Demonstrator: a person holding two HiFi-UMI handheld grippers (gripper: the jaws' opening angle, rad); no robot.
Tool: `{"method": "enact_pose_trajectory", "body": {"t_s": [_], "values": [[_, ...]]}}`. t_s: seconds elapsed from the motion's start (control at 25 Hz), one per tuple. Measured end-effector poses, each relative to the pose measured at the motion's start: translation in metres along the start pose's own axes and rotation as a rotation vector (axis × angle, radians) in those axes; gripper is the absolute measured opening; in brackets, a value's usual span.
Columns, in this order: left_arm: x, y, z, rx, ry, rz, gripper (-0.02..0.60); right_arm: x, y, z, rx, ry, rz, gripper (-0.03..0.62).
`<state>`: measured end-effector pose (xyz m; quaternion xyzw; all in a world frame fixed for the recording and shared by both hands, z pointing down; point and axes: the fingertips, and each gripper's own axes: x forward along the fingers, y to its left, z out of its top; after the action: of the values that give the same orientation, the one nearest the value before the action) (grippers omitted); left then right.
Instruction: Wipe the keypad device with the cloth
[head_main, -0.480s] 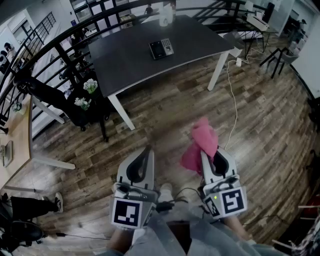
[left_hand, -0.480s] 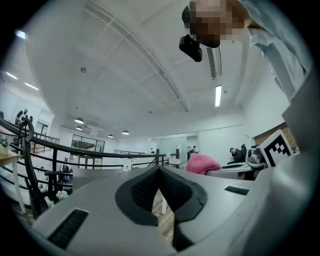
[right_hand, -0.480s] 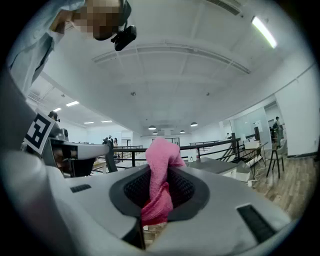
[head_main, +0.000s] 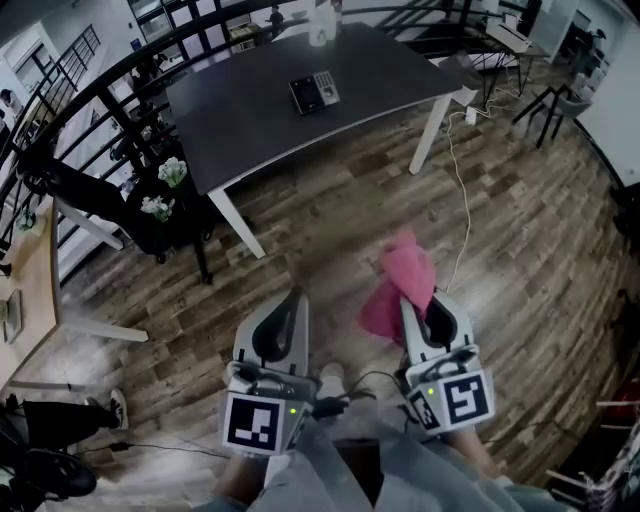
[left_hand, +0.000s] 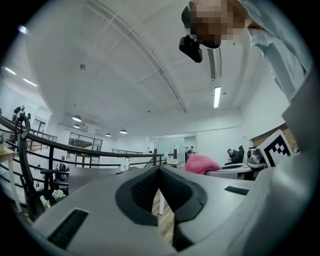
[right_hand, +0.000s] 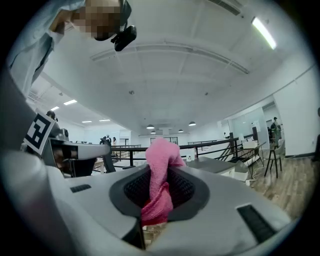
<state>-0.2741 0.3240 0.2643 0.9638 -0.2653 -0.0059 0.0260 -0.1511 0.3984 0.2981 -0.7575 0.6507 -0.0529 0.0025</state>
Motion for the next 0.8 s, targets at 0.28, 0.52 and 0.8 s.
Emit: {"method": "enact_pose_trajectory", "body": {"t_s": [0.28, 0.52, 0.8], "values": [[0.006, 0.012, 0.001, 0.001, -0.012, -0.015, 0.003, 0.011, 0.005, 0.001, -0.023, -0.007, -0.014, 0.071], [0.013, 0.023, -0.002, 0.008, -0.014, -0.05, 0.003, 0.019, 0.007, 0.0, -0.005, -0.018, -0.048, 0.071], [0.014, 0.033, 0.0, 0.016, -0.031, -0.061, 0.003, 0.023, 0.004, -0.002, 0.012, -0.009, -0.076, 0.071]]}}
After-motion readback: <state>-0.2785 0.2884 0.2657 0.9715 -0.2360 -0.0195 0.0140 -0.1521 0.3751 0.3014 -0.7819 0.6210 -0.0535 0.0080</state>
